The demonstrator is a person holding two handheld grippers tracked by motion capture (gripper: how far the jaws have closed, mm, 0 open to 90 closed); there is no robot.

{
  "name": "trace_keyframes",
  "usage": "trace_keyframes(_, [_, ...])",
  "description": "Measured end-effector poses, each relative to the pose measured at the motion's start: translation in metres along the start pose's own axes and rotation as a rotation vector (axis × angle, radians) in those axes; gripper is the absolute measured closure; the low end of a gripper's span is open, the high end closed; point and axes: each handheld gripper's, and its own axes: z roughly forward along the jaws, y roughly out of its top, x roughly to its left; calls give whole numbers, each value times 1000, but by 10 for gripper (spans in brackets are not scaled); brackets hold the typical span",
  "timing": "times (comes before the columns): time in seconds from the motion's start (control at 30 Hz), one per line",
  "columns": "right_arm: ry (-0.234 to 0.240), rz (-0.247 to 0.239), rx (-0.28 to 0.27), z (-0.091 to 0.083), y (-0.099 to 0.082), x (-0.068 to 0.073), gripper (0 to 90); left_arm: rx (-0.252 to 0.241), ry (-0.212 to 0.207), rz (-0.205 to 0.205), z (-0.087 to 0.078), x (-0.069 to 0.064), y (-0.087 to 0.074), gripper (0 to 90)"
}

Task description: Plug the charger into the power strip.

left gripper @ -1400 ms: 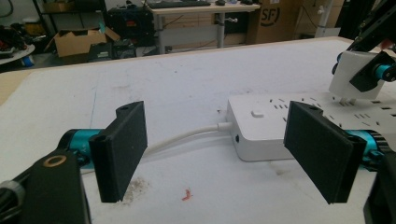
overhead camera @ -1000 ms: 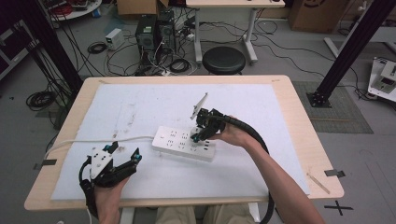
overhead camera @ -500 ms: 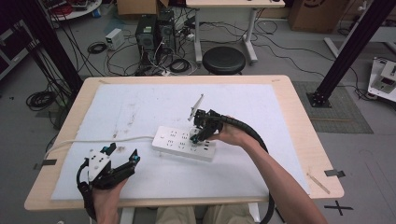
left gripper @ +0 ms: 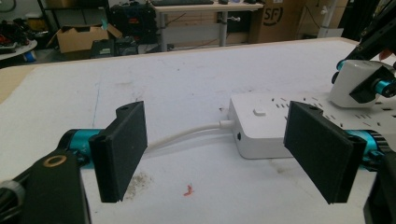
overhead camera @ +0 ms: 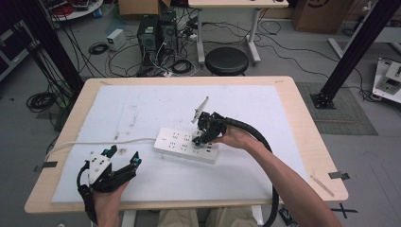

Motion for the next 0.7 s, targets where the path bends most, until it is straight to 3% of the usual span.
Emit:
trace_keyframes(0.13, [-55, -25, -4, 1, -1, 9, 637, -1, -5, 3, 1, -1, 0, 215])
trace_keyframes(0.23, [-42, -10, -13, 1, -2, 7, 637, 3, -9, -1, 3, 0, -1, 215])
trace_keyframes(0.33, [5, 41, -45, 1, -7, -1, 637, 1, -9, 1, 4, 1, 1, 215])
trace_keyframes(0.43, [8, 41, -51, 2, -7, -2, 637, -5, -6, 3, 3, 0, 2, 215])
trace_keyframes(0.7, [-50, 14, -59, 3, -8, 9, 637, -5, -3, -5, 0, 2, 2, 215])
